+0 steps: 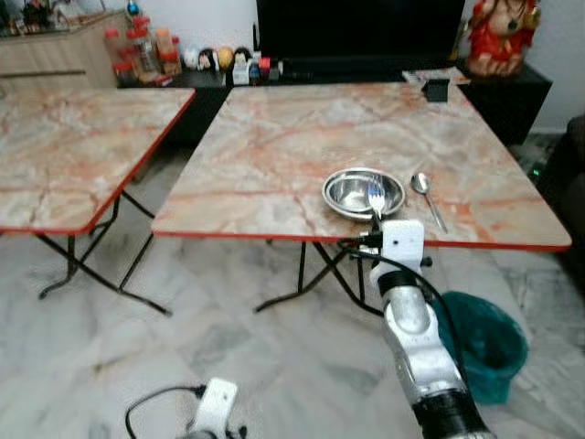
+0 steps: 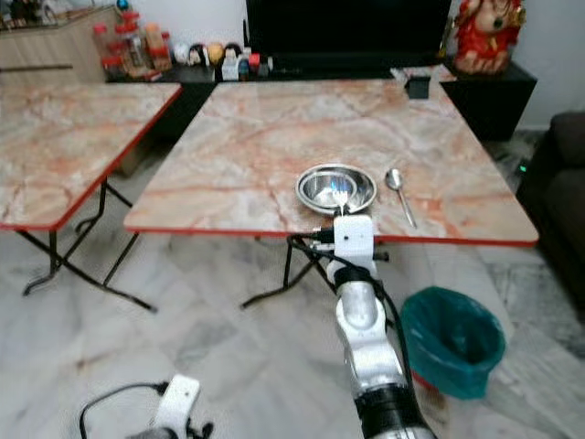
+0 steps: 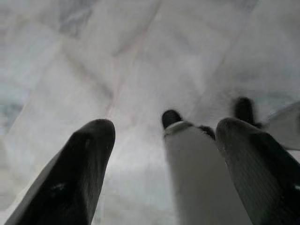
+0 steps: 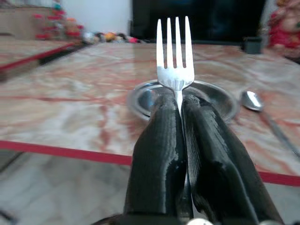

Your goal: Setting the table

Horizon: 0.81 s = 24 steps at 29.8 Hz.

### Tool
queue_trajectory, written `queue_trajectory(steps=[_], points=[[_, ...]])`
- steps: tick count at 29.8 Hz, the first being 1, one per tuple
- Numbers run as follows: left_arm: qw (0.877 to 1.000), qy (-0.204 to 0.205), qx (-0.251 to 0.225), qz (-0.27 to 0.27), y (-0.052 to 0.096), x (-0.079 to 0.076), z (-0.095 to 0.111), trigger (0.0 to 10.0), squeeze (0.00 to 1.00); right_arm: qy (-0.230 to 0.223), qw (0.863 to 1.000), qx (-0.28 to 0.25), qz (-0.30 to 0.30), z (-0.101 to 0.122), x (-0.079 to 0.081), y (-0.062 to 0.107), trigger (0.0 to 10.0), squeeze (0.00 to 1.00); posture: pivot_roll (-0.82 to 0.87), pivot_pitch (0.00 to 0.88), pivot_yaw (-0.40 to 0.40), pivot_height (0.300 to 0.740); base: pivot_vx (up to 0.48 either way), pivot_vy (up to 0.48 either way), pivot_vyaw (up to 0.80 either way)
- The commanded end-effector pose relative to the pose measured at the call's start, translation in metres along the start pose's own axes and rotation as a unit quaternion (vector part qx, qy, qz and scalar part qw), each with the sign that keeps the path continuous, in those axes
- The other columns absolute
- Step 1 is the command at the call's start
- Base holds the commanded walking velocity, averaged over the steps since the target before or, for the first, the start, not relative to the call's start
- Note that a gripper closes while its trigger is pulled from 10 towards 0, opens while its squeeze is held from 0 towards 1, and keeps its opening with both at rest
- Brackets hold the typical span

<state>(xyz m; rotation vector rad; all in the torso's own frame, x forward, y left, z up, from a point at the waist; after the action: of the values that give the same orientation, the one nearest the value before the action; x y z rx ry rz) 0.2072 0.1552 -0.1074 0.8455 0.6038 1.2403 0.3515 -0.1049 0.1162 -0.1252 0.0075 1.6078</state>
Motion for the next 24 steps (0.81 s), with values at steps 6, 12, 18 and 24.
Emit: queue_trajectory(steps=[6,12,18,24], points=[[1.0,-0.001,-0.011,-0.002,-0.0008,-0.001,0.0064,10.0,0.0,0.0,1.0,0.0,-0.009,0.0025,-0.0074,-0.0021,10.0,0.0,-0.03,0.0,0.068,0.74,0.0,0.0,0.0],[1.0,-0.002,-0.013,-0.001,-0.0008,-0.0006,0.007,10.0,0.0,-0.002,1.0,-0.003,-0.01,0.0032,-0.0075,-0.0022,10.0,0.0,-0.03,0.0,0.066,0.74,0.256,0.0,0.0],[1.0,-0.002,-0.012,-0.002,-0.001,-0.0011,0.0076,10.0,0.0,-0.011,1.0,0.006,-0.013,0.0015,-0.0088,-0.003,10.0,0.0,-0.03,0.0,0.066,0.74,0.47,0.0,0.0],[1.0,-0.001,-0.012,-0.002,-0.0011,-0.0015,0.008,10.0,0.0,-0.009,1.0,0.003,-0.013,0.002,-0.0094,-0.0032,10.0,0.0,-0.03,0.0,0.065,0.74,0.48,0.0,-0.53]])
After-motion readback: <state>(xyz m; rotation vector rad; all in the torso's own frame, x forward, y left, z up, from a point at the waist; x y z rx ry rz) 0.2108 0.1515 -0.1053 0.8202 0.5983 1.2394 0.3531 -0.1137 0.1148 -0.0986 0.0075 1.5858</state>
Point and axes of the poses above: a point about 5 cm out from each wrist's last joint towards the gripper, its own y axis pointing back from the gripper into the wrist, its own z axis along the axis of the wrist's last joint, x = y × z, the point moved 3 cm from there along -y, pointing out of the wrist towards the gripper
